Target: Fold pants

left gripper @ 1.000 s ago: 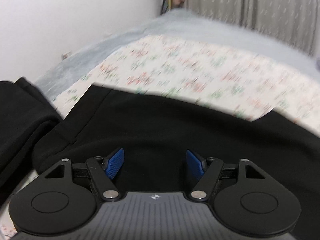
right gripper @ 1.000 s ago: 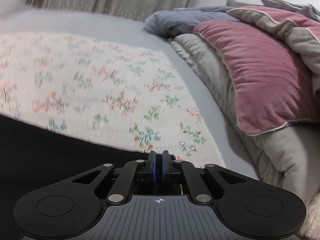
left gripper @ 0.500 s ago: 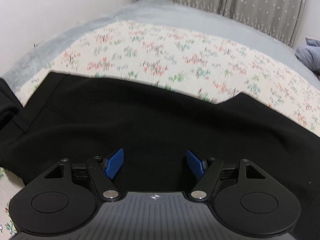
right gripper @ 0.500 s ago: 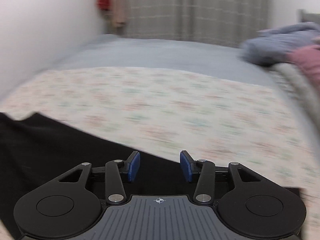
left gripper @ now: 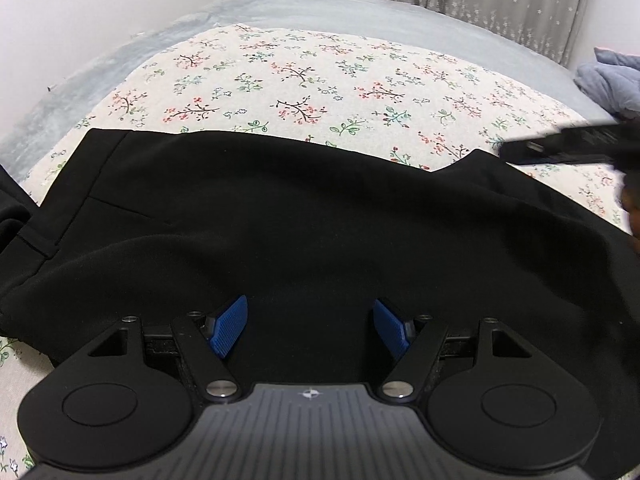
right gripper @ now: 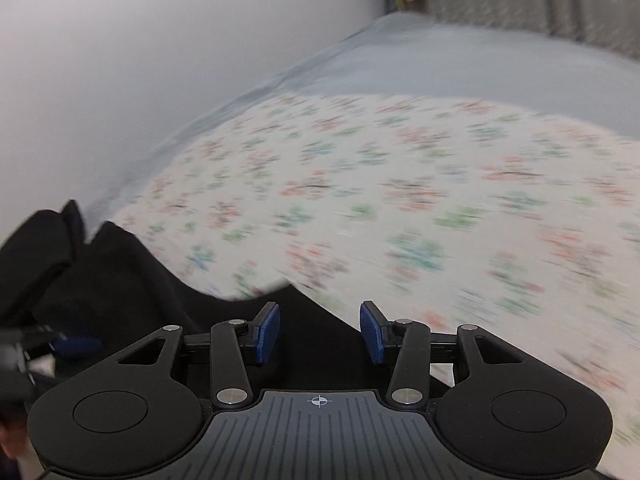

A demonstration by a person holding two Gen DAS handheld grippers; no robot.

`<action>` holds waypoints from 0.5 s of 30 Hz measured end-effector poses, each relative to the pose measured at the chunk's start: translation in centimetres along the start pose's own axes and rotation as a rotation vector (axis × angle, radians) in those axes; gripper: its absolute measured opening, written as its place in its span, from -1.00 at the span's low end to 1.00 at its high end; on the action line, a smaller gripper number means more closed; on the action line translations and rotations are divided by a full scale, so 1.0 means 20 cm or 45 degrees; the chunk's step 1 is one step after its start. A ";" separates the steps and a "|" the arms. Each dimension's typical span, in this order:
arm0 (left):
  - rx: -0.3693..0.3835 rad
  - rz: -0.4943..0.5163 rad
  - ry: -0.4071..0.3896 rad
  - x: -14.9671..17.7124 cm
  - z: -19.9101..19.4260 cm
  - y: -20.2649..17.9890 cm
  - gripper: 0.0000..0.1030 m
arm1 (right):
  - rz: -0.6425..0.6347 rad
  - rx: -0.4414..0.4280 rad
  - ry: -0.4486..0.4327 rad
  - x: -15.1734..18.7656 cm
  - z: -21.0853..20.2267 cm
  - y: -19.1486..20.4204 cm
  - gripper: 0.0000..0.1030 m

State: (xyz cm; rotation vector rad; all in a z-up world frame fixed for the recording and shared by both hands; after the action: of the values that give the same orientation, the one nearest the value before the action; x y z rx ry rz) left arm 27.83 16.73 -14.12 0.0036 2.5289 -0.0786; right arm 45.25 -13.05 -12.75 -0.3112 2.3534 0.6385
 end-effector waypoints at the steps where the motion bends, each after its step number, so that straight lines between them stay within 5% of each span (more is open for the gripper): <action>1: 0.012 -0.008 0.002 0.00 0.00 0.01 0.46 | 0.020 -0.036 0.034 -0.03 0.05 0.01 -0.16; 5: 0.043 -0.035 0.009 -0.02 0.00 0.06 0.46 | -0.025 -0.028 0.174 -0.03 0.15 0.06 -0.63; 7: 0.054 -0.040 0.012 -0.02 0.00 0.06 0.46 | -0.063 -0.027 0.180 -0.03 0.13 0.07 -0.68; 9: 0.051 -0.033 0.013 -0.02 0.00 0.06 0.46 | -0.096 -0.025 0.147 -0.03 0.11 0.08 -0.91; 15: 0.023 -0.013 0.009 -0.01 0.00 0.05 0.46 | -0.114 0.108 -0.068 -0.04 0.01 0.15 -1.00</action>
State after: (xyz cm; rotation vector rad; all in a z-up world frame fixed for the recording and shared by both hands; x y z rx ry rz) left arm 28.11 17.81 -14.06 -0.0018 2.5350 -0.1058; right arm 44.86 -10.35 -11.35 -0.3546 2.2948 0.4972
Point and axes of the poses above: each gripper's, at about its wrist camera, not at the fingertips, and z roughly the way its jaws point, y to its left, x to its underside, the point moved 2 cm from there along z, roughly the way its jaws point, and after that the axes turned 1 degree about x, right-handed, at the moved point
